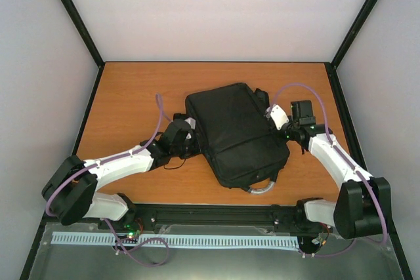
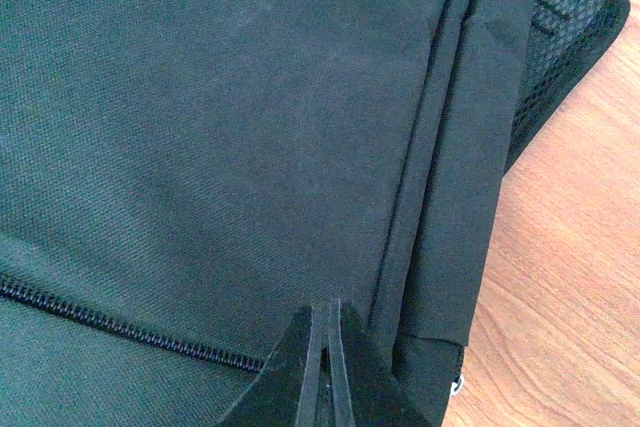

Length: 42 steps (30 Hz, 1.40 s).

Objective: Pack the student bag
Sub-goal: Zip the student bag at the center of the board, then reset both arms

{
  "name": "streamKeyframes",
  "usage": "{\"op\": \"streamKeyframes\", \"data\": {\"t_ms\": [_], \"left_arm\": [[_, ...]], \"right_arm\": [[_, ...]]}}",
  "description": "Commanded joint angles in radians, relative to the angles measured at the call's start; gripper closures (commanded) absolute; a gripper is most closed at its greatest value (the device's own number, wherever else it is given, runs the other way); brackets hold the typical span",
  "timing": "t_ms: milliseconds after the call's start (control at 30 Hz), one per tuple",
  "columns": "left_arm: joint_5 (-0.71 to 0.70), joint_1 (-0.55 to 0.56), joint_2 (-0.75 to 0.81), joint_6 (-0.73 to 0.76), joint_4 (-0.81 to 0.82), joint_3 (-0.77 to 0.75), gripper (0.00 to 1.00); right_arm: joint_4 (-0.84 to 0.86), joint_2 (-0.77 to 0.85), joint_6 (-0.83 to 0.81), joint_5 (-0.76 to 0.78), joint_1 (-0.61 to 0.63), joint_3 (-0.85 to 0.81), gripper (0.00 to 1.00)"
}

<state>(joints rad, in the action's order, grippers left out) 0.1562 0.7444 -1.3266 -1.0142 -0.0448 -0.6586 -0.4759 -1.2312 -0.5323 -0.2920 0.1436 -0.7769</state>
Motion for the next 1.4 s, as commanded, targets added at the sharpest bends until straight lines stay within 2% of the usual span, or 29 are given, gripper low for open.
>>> {"op": "streamKeyframes", "data": {"t_ms": [0,200,267,433,500,533,567,633,700,933,1000,1033,1100,1233,1367], "left_arm": [[-0.056,0.000,-0.014,0.038,-0.037,0.001,0.99],[-0.070,-0.003,-0.028,0.064,-0.064,-0.022,0.99],[-0.076,-0.006,-0.038,0.085,-0.084,-0.044,0.99],[-0.089,-0.033,-0.091,0.158,-0.147,-0.134,0.98],[-0.090,-0.057,-0.113,0.194,-0.180,-0.174,0.96],[-0.090,-0.073,-0.122,0.205,-0.204,-0.189,0.93],[-0.088,-0.089,-0.129,0.216,-0.219,-0.202,0.86],[-0.087,-0.117,-0.131,0.235,-0.245,-0.223,0.60],[-0.103,-0.131,-0.125,0.260,-0.282,-0.246,0.46],[-0.165,-0.146,-0.068,0.353,-0.430,-0.356,0.19],[-0.188,-0.148,-0.045,0.387,-0.512,-0.399,0.09],[-0.201,-0.149,-0.034,0.408,-0.541,-0.430,0.02],[-0.238,-0.153,-0.009,0.449,-0.592,-0.476,0.00],[-0.341,-0.160,0.040,0.538,-0.674,-0.568,0.00],[-0.446,-0.160,0.126,0.588,-0.724,-0.620,0.00]], "right_arm": [[0.047,-0.028,-0.020,0.037,-0.049,0.014,0.97],[0.051,-0.058,-0.020,0.016,-0.082,0.005,0.97],[0.030,-0.060,-0.019,-0.013,-0.088,-0.009,0.94],[-0.009,-0.022,0.016,-0.065,-0.090,-0.056,0.69],[-0.017,-0.009,0.032,-0.063,-0.091,-0.072,0.64],[-0.024,-0.003,0.036,-0.063,-0.092,-0.077,0.63],[-0.030,0.004,0.041,-0.064,-0.093,-0.081,0.63],[-0.048,0.020,0.049,-0.071,-0.093,-0.088,0.63],[-0.068,0.040,0.055,-0.077,-0.093,-0.095,0.62],[-0.115,0.114,0.090,-0.100,-0.112,-0.156,0.53],[-0.138,0.151,0.115,-0.135,-0.119,-0.196,0.43],[-0.144,0.165,0.130,-0.138,-0.119,-0.221,0.33],[-0.143,0.181,0.166,-0.120,-0.119,-0.267,0.03],[-0.189,0.170,0.207,-0.138,-0.123,-0.360,0.00],[-0.177,0.236,0.285,-0.185,-0.125,-0.402,0.00]]}}
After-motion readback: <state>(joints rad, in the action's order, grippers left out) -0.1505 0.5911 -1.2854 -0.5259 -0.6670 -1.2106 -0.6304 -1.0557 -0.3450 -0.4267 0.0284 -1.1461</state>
